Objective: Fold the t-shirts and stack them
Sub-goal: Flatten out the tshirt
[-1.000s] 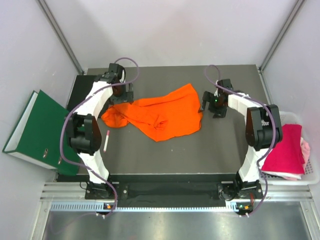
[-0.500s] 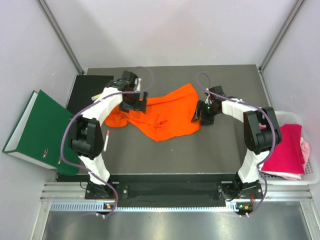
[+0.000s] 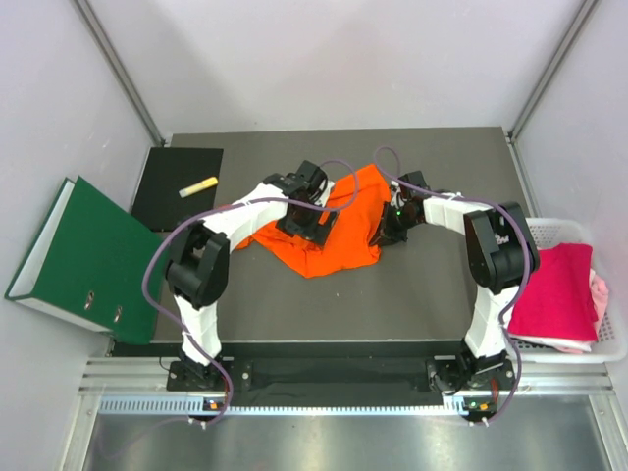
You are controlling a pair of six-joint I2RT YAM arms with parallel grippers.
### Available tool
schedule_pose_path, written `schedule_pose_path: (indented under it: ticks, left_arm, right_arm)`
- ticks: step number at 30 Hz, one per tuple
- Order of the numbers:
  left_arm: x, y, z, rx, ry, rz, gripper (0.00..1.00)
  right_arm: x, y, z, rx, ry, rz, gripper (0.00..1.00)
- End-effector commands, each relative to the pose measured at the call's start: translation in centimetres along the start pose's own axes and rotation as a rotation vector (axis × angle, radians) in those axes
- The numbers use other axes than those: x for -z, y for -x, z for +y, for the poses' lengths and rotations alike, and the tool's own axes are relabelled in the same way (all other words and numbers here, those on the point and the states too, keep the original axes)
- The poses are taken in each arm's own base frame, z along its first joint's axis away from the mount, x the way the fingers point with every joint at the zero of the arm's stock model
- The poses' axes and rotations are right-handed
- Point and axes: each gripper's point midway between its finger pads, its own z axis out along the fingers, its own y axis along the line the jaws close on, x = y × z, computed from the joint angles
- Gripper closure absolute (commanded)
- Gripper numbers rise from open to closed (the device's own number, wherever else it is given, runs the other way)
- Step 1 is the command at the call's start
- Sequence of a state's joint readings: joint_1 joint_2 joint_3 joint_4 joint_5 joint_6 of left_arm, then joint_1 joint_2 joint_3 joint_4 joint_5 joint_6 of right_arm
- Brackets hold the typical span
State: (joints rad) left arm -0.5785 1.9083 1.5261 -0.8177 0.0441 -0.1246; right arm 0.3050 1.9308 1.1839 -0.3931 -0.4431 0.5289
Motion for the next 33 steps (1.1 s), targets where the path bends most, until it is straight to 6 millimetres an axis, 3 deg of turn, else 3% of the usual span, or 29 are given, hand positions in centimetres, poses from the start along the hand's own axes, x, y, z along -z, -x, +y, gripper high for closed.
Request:
schedule_pose_path:
  ticks: [1, 3, 4, 7, 12, 20, 22, 24, 27, 33]
  left_arm:
    - [-1.4, 0.7, 1.0, -0.028, 0.077, -0.014, 0.12]
    - [-2.4, 0.4, 1.4, -0.029, 0.092, 0.007, 0.28]
    - [-2.6, 0.4, 1.4, -0.030, 0.100, 0.013, 0.51]
    - [-3.0, 0.5, 2.2, -0.028, 0.139, 0.016, 1.00]
    - [0.1, 2.1, 3.4, 0.008, 0.205, -0.084, 1.00]
    - [6.8, 3.3, 9.9, 0.158, 0.365, -0.227, 1.00]
    - [7.4, 3.4, 11.0, 0.181, 0.355, -0.237, 1.00]
    - [7.4, 3.1, 11.1, 0.164, 0.348, -0.225, 1.00]
    - [6.0, 1.9, 9.7, 0.137, 0.265, -0.163, 1.00]
    - [2.8, -1.9, 7.2, 0.152, 0.138, -0.054, 1.00]
  right_arm:
    - [-1.3, -1.4, -1.4, -0.004, -0.061, 0.035, 0.99]
    - [-1.2, -1.3, -1.2, -0.004, -0.056, 0.029, 0.99]
    - [-1.2, -1.2, -1.1, -0.003, -0.054, 0.027, 0.99]
    - [-0.9, -1.0, -1.0, 0.001, -0.055, 0.021, 0.99]
    - [-0.2, -0.8, -1.3, 0.024, -0.080, 0.013, 0.99]
    - [2.9, 0.2, -2.8, 0.025, -0.127, -0.034, 0.99]
    - [3.6, 0.8, -3.5, 0.032, -0.144, -0.050, 0.99]
    - [3.8, 0.8, -4.2, 0.035, -0.168, -0.044, 0.99]
    - [4.0, 0.8, -5.2, 0.024, -0.193, -0.039, 1.00]
    - [3.2, 0.6, -5.6, 0.009, -0.188, -0.023, 0.99]
